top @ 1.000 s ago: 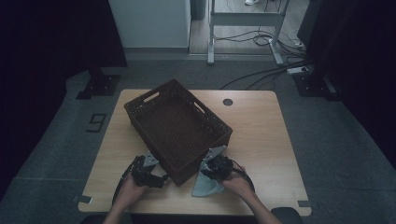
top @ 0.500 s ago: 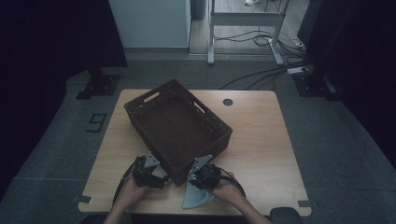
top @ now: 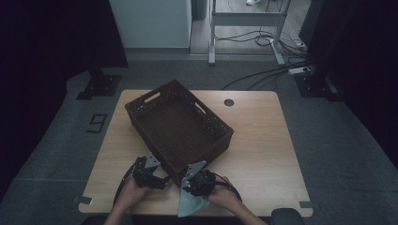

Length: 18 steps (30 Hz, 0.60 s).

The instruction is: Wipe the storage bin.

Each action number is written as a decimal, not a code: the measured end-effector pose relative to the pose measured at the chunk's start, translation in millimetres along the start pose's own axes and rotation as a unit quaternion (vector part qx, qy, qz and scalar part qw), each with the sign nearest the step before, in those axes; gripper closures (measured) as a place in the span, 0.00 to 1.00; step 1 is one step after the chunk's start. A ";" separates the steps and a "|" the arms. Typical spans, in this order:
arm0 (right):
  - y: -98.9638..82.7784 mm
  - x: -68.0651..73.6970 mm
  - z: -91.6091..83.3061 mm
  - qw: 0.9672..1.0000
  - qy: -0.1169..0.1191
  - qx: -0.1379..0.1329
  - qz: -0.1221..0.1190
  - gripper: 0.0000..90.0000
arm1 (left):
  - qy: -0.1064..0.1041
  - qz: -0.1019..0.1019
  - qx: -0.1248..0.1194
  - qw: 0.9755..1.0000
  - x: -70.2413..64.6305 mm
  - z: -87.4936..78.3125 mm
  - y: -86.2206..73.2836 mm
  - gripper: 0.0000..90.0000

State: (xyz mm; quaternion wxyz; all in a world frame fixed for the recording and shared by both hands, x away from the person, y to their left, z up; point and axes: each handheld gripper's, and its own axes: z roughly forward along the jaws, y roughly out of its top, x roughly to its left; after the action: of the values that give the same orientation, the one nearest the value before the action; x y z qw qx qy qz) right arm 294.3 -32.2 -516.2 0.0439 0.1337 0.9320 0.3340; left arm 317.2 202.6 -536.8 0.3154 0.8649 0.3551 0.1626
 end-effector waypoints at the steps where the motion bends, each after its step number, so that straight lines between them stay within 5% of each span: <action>1: 1.4 1.9 0.8 1.000 0.004 -0.002 -0.003 0.78 | 0.002 0.001 0.001 1.000 -0.3 0.0 0.1 0.00; 5: 6.9 9.3 4.5 1.000 0.006 0.001 -0.021 0.78 | 0.000 0.001 0.000 1.000 -0.1 -0.2 -0.1 0.00; 18: -2.6 0.6 -19.2 1.000 -0.013 -0.010 0.001 0.78 | -0.005 -0.004 -0.003 1.000 1.1 -4.7 -2.3 0.00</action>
State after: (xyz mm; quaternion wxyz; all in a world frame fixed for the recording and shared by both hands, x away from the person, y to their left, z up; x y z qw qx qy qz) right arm 289.8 -45.7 -503.0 0.0567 0.1385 0.9279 0.3416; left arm 314.4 206.7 -534.7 0.3204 0.8632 0.3567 0.1582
